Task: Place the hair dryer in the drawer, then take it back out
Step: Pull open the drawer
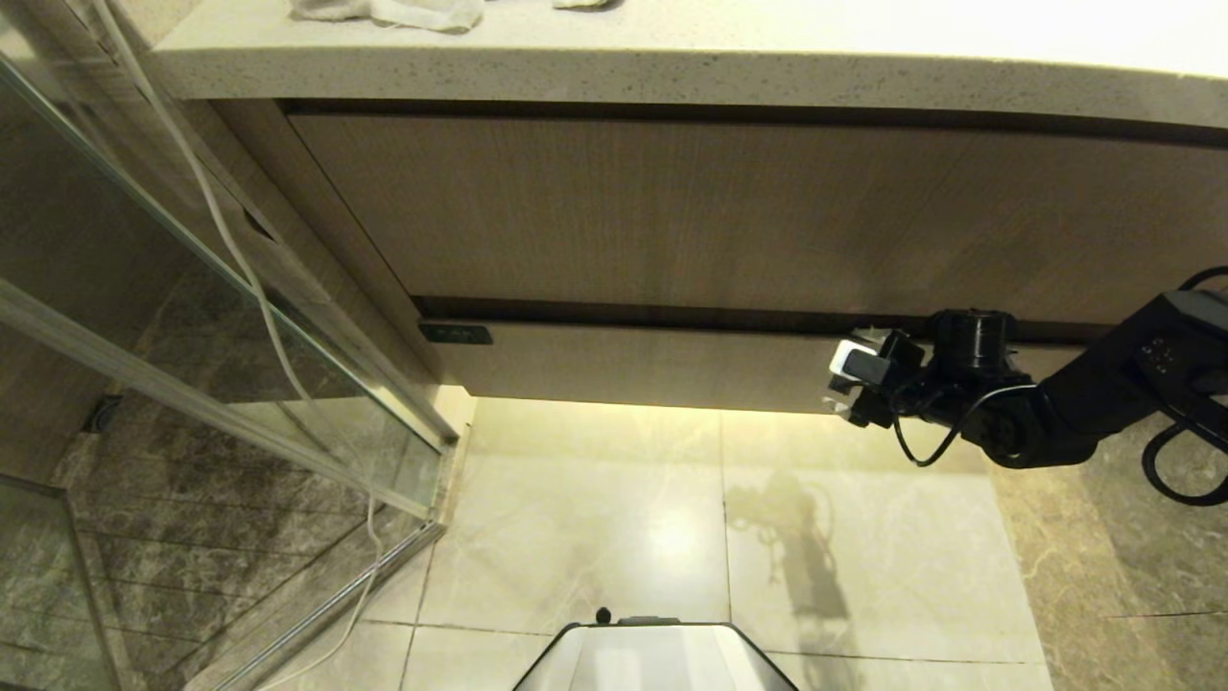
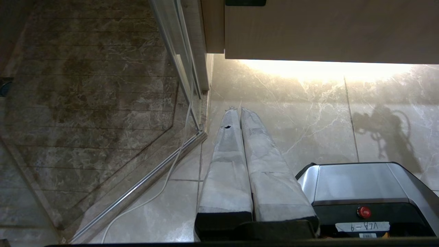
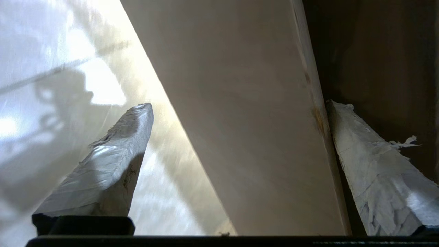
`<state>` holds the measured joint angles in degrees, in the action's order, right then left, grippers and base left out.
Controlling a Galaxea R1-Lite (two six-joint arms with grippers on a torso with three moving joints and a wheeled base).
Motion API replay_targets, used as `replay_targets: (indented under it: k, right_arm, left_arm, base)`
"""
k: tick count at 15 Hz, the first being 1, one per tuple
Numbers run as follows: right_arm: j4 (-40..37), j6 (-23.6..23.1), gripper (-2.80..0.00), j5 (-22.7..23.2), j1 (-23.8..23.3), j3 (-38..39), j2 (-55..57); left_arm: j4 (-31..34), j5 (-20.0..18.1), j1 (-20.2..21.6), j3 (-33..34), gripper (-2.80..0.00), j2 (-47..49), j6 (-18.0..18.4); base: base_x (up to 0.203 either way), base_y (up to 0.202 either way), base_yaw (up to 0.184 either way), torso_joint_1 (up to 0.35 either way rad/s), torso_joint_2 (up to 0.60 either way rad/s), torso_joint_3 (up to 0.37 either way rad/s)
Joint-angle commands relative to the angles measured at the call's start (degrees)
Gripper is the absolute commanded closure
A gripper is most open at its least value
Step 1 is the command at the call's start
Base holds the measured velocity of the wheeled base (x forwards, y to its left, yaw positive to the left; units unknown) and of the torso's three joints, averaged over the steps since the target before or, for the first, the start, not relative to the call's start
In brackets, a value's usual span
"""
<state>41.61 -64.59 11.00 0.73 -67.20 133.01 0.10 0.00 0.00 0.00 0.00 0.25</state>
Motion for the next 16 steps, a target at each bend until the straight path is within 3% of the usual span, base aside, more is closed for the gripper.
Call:
replay_targets:
  k: [1,9,16]
  right_arm:
    - [-1.1,-0.3,-2.8,0.1,0.3,0.7,-1.2]
    - [-4.4,-0.1,-2.8,-0.2,1.3,2.5,-3.6]
    - [-5.7,0.7,-2.8,0.0,1.3,10.2,-12.5]
  left_arm:
    - [0.0,0.0,0.0,0.1,0.0,0.0,0.0]
    - [0.0,0.0,0.0,0.1,0.0,0.0,0.0]
    - [0.0,0.0,0.0,0.1,0.0,0.0,0.0]
  base:
    - [0.0,0.0,0.0,0.0,0.0,0.0]
    - [0.0,0.0,0.0,0.0,0.0,0.0]
    - [0.0,0.0,0.0,0.0,0.0,0.0]
